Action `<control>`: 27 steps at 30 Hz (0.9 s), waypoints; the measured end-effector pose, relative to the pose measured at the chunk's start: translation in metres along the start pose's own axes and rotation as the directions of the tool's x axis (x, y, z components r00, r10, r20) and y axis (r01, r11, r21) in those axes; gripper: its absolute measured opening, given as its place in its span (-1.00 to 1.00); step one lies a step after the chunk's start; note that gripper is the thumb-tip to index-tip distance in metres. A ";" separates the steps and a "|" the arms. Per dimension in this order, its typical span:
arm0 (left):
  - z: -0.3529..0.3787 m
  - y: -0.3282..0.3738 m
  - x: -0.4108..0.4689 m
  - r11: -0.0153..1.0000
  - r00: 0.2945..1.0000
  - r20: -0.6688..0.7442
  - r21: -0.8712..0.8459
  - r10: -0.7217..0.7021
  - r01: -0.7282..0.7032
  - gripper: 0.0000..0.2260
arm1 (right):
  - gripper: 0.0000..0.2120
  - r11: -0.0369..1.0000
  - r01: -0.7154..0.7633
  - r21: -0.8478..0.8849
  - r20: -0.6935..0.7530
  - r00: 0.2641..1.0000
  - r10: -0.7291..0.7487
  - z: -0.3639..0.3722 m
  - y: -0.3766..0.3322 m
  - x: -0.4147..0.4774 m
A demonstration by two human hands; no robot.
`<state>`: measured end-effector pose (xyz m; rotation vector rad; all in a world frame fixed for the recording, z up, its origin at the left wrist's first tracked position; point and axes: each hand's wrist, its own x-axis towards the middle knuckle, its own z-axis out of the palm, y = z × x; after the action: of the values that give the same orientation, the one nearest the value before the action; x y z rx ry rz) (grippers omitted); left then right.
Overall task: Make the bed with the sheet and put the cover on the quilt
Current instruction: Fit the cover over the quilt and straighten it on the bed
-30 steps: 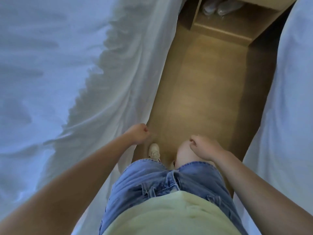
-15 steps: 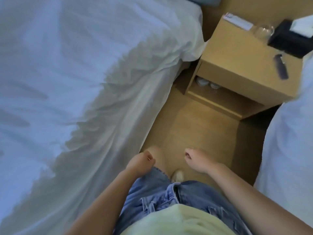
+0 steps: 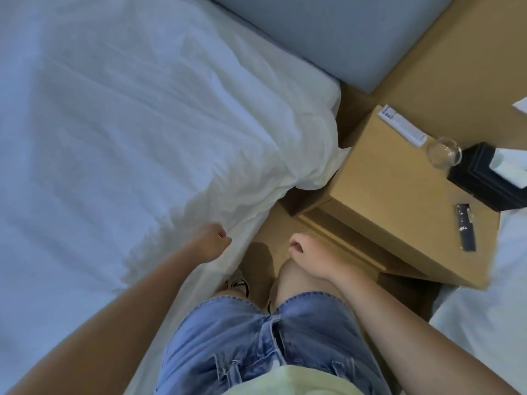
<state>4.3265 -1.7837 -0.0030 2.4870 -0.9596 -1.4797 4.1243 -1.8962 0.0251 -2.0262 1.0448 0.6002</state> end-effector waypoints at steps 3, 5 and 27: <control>-0.038 0.042 0.046 1.000 0.995 -0.100 0.006 -0.003 0.003 -0.65 | -0.80 0.999 0.025 0.038 -0.077 0.997 -0.022 -0.052 -0.002 0.050; -0.056 0.068 0.077 1.000 0.976 -0.219 0.023 0.006 -0.001 -0.55 | -0.79 0.998 0.028 0.050 -0.130 0.991 -0.021 -0.089 0.006 0.093; -0.131 0.258 0.344 0.815 0.900 -0.219 -0.541 -0.378 0.210 -0.54 | -0.70 0.936 0.027 0.350 0.027 0.999 -0.039 -0.273 0.050 0.391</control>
<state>4.4276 -2.2117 -0.0979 2.4196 -0.0923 -1.1390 4.3161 -2.3177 -0.1013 -1.7118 1.0161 0.3956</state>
